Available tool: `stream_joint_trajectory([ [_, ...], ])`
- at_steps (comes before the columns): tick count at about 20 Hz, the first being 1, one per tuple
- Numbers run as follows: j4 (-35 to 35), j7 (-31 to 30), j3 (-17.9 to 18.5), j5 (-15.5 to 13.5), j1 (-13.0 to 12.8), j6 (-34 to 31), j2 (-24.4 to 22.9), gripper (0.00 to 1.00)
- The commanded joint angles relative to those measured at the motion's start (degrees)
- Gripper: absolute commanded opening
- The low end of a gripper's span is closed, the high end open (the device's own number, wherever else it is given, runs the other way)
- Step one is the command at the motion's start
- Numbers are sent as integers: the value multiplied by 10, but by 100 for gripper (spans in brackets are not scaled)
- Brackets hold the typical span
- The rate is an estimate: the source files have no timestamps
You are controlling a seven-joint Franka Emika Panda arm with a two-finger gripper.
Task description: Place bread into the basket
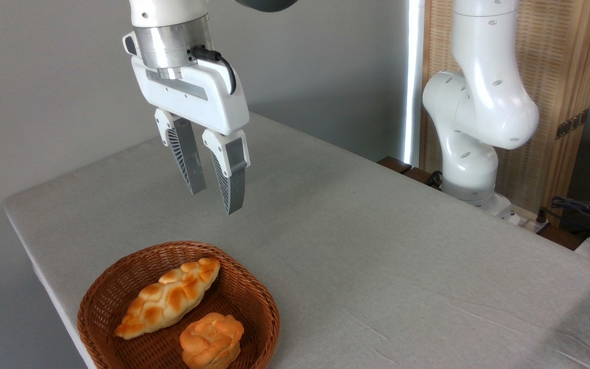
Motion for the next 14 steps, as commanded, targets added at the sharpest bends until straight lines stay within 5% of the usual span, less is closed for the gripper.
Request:
stream_joint_trajectory([
  [1, 0, -4, -22, -7, 24, -29, -4, 100],
  [11, 53, 31, -28, 5, 37, -62, -6, 100],
  [14, 54, 32, -33, 1, 68, -58, -6, 100],
])
